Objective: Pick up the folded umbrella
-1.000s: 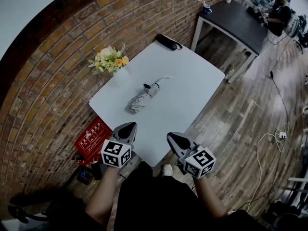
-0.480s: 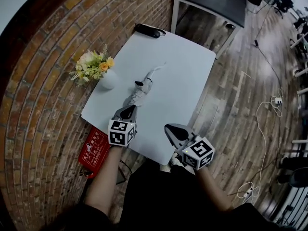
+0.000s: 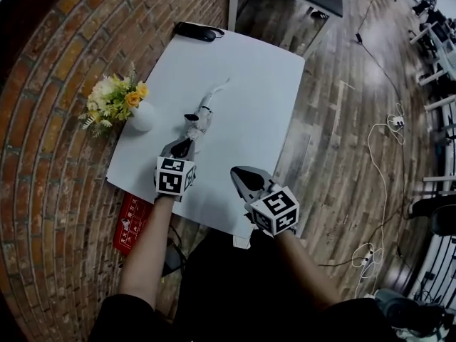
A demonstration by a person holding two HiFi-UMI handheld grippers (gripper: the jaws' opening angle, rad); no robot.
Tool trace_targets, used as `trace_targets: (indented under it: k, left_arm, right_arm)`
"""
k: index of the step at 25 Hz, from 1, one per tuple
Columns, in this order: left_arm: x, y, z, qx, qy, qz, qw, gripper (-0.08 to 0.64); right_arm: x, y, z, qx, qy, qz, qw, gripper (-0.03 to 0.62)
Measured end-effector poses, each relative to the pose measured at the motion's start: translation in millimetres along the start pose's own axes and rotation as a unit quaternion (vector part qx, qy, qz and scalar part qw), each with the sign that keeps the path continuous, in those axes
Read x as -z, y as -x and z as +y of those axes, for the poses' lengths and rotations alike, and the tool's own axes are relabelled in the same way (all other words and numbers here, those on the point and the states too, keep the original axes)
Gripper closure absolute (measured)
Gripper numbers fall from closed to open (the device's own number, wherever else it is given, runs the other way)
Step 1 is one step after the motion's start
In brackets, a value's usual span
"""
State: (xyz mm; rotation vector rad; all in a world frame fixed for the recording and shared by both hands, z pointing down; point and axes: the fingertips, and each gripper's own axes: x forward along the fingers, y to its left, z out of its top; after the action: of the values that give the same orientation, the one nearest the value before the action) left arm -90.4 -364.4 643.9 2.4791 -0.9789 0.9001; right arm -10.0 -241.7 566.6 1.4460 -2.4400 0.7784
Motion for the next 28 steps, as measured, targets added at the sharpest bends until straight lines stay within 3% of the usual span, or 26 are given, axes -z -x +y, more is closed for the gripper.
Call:
trace_targets:
  k: [3,6,16,28]
  left_arm:
    - [-1,-10,5,-0.001,-0.013,0.008,0.9999,0.538]
    - [0,-19,10,0.005,-0.017,0.023,0.9996,0.483]
    - [6,-61,13,0.03,-0.044,0.091,0.9945,0.24]
    - [29,-92,16,0.039,-0.028,0.174,0.9836,0.215]
  right_arm:
    - [-1,-13,-2,0.008,0.001,0.004,1.0,0.571]
    - [-3,-19,-4,0.014,-0.004,0.004,1.0,0.571]
    - [2,-18,-18,0.031,-0.026,0.009,0.999,0.571]
    - [10,-9,-30,0.041,-0.039,0.013,0.998,0.571]
